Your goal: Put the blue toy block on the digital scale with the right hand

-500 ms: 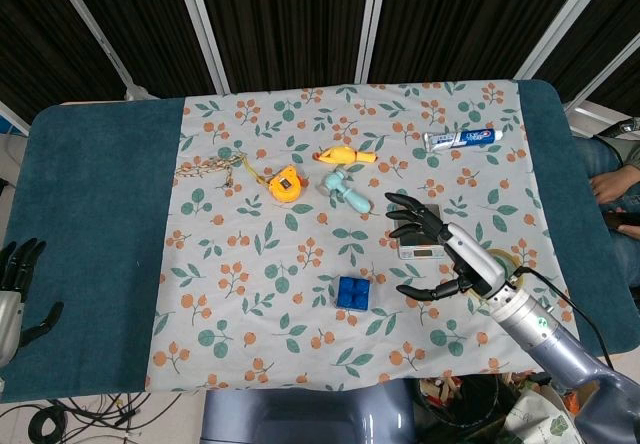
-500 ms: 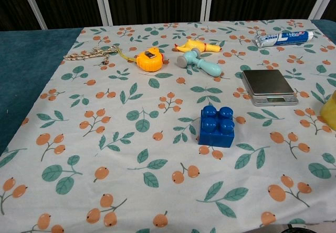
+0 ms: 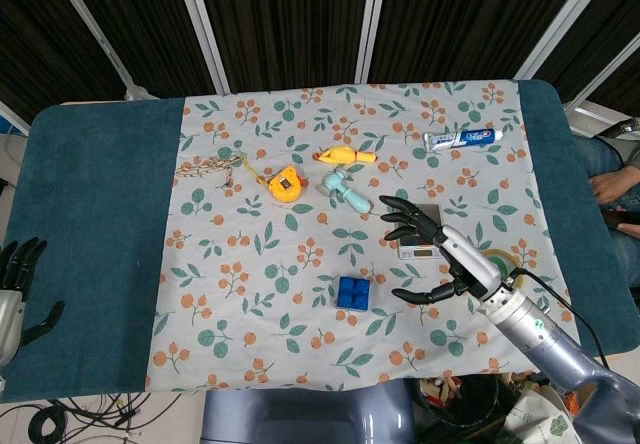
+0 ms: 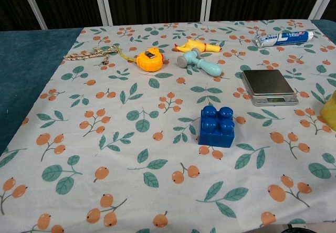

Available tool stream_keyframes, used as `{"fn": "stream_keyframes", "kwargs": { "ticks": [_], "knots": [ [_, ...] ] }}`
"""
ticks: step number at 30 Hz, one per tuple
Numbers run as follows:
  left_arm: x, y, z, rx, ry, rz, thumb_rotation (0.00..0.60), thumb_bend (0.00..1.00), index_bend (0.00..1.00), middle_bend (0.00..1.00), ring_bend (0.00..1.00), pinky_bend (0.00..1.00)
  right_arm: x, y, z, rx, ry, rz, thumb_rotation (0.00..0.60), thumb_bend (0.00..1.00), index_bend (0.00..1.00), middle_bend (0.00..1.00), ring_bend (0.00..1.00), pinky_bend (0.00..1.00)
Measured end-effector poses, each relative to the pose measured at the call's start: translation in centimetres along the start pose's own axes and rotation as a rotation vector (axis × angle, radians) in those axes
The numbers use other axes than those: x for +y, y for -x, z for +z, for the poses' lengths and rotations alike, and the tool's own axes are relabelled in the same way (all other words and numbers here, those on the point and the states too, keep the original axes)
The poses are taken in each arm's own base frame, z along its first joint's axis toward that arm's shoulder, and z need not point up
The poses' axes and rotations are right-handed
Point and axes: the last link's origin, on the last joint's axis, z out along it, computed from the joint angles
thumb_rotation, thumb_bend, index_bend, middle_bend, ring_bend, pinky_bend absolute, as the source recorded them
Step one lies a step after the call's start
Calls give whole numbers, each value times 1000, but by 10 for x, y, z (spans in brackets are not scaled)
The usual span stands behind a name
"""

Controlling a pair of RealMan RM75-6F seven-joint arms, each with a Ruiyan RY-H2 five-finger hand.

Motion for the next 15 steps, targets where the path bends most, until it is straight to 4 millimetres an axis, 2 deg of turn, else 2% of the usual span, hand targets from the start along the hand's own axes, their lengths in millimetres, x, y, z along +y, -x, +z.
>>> {"fn": "stream_keyframes", "kwargs": {
  "ticks": [15],
  "knots": [
    [1,1,-1,-1,5,2,600,276,46,61,2,34,-3,-6,-4,17,-2,-19,600,131,0,9,115,223]
  ]
}}
